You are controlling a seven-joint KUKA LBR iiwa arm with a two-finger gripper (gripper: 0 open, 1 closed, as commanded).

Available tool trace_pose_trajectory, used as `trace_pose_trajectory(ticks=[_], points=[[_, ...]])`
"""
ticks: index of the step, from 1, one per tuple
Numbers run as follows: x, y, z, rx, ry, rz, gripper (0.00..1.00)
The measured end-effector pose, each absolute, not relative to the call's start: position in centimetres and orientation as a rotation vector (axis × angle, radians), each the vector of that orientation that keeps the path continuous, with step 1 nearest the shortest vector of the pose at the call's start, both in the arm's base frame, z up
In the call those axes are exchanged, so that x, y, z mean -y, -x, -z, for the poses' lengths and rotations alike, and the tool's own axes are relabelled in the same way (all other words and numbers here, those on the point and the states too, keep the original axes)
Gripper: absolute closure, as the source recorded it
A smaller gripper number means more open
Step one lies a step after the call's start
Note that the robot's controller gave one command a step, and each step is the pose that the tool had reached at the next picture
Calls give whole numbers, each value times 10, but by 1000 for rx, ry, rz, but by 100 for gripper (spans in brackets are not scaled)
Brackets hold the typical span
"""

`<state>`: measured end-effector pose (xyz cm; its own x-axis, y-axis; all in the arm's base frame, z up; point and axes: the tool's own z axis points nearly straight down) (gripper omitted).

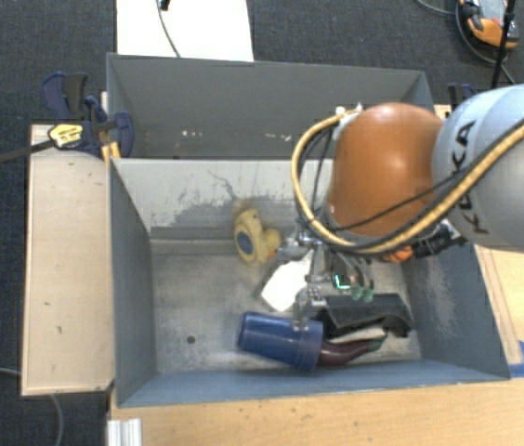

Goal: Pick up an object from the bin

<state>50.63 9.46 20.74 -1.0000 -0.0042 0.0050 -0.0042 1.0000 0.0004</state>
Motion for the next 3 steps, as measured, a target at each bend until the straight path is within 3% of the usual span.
trace_pose_trajectory(ticks=[1,2,3], points=[[-94,-508,-211,3144,-2,2,0],[-91,-522,-74,3150,-198,5,100],[-91,-529,-77,3178,-191,10,0]])
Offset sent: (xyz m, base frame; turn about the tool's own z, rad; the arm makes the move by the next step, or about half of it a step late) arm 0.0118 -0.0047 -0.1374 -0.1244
